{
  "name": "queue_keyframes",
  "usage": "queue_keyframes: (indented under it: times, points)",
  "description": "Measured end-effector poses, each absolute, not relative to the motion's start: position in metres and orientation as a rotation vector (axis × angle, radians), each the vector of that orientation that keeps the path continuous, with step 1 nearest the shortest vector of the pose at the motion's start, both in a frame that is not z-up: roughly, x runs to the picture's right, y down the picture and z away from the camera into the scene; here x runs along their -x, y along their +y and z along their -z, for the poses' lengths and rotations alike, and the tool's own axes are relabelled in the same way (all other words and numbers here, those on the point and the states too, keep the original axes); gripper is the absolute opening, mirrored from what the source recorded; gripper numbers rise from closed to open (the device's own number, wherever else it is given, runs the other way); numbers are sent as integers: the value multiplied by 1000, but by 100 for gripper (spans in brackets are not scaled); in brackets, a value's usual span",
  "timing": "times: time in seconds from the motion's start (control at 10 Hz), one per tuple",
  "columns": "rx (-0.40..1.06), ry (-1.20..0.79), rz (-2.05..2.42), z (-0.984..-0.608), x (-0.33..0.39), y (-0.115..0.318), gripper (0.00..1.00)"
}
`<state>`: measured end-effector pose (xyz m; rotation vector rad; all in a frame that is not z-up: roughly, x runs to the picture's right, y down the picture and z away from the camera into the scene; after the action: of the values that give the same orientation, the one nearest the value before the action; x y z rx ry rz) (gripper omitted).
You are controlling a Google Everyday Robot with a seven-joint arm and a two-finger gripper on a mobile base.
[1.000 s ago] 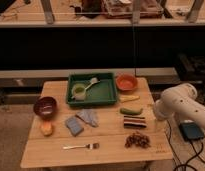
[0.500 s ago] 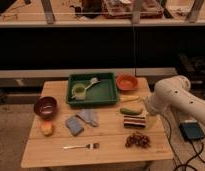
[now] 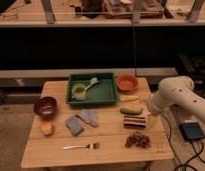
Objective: Wipe red bowl with towel
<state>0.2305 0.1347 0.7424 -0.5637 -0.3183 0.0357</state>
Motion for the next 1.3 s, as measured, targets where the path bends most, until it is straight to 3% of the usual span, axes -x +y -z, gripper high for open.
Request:
queue_keyframes:
  times: [0.4,0.8,1.3]
  points:
    - [650,-624,-169,-723,-167,155,80]
    - [757,-698,-337,-729,-110,182,80]
    - [691,-762,-431,-735,-97,195,80]
